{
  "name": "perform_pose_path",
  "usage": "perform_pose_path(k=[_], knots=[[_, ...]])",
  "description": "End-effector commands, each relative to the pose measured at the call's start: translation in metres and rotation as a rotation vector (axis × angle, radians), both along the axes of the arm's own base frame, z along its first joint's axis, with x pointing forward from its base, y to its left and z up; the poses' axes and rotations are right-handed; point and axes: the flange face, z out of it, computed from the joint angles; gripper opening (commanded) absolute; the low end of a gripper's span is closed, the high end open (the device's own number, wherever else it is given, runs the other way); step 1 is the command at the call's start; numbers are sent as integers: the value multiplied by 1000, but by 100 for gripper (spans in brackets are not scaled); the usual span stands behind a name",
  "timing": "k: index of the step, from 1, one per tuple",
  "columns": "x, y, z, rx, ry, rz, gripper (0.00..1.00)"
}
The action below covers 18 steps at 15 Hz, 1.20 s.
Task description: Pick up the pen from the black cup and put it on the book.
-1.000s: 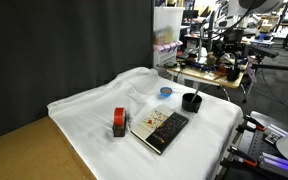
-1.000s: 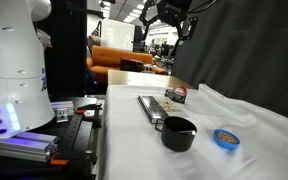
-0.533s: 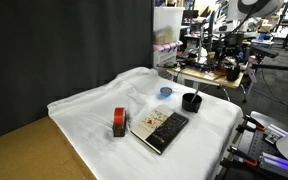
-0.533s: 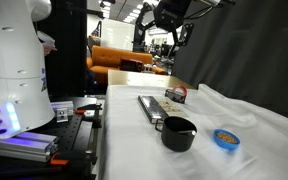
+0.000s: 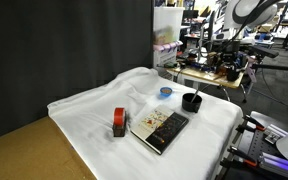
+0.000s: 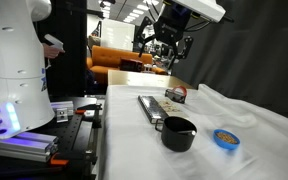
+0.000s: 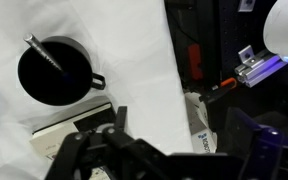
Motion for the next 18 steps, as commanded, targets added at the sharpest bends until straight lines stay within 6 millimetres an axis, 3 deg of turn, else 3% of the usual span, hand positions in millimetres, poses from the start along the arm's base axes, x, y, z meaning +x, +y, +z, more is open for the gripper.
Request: perform_pose_path(k=[1,11,18], knots=[[9,-5,-12,-25,-12,29,100],[4,2,-19,-23,14,13,100],[17,-11,-59,-33,18,55,100]])
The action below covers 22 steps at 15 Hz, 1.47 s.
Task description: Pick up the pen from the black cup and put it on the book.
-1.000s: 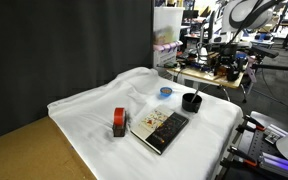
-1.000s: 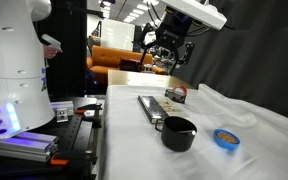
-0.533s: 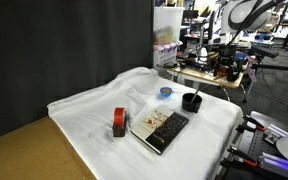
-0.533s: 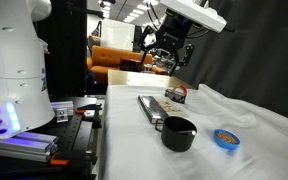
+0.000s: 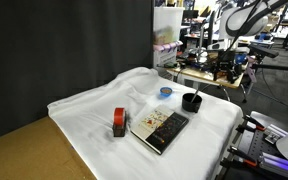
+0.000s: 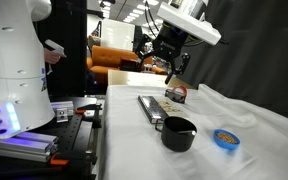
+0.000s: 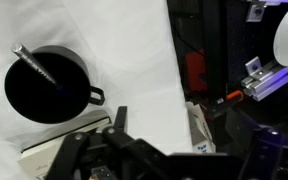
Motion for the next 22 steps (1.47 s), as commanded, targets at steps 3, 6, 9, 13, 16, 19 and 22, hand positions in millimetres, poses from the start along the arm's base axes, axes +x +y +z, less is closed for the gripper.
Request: perform_pose_path(k=[3,6,9,13,16,19,22], knots=[[27,-23,-36,-25,-38,41,100],[42,-33,-50,-50,-61,51,100],[41,-32,-52,-59,-55,33,100],[47,-33,-55,-64,-55,34,100],[44,-32,-54,-71,-53,38,100],[46,-29,-58,-68,-58,28,100],[55,-31,-65,-69,-77,42,100]])
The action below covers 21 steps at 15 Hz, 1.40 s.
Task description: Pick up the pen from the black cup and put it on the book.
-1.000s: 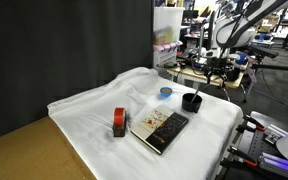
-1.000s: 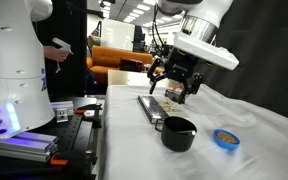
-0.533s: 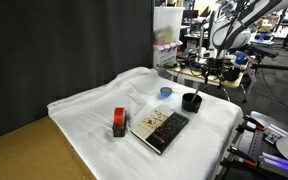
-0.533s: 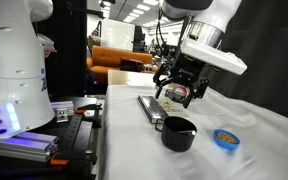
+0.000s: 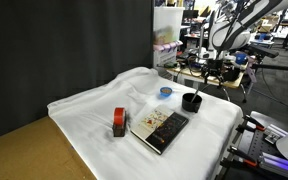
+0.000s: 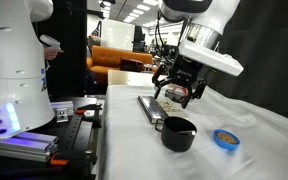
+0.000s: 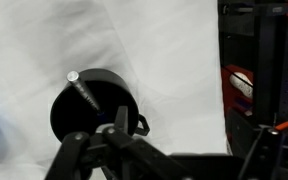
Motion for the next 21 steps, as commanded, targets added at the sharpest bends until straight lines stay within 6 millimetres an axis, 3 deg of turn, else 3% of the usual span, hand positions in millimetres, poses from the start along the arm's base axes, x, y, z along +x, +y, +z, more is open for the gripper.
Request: perform_pose_path(k=[1,9,21], knots=[[12,-5,-9,-9,-34,14,100],[39,-1,-46,-37,-62,62,100],[47,-11,-65,-59,-50,72,100]])
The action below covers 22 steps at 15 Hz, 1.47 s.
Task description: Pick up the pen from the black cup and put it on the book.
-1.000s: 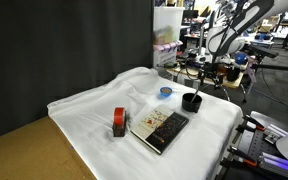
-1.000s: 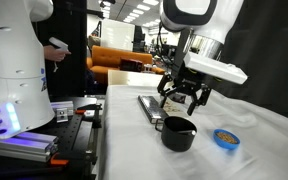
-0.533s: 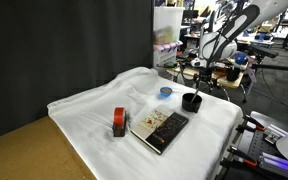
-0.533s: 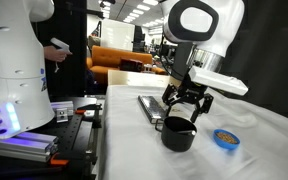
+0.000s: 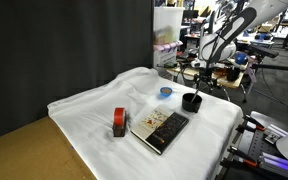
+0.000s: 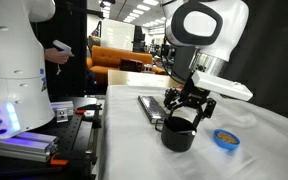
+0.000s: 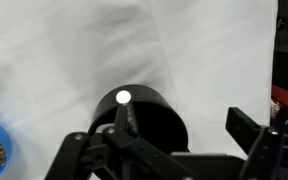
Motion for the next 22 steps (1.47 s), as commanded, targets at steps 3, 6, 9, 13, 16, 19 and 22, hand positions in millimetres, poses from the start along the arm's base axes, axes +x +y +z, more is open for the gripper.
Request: perform_pose_path(k=[3,6,9,13,16,19,22], knots=[[9,-3,-12,-1,-15,30,100],[22,-2,-18,-10,-35,43,100],[32,-5,-23,-24,-52,48,100],[32,-4,-24,-23,-42,24,100],[33,-4,-25,-23,-42,24,100],[33,-4,-25,-23,-42,25,100],[32,-3,-25,-28,-31,17,100]])
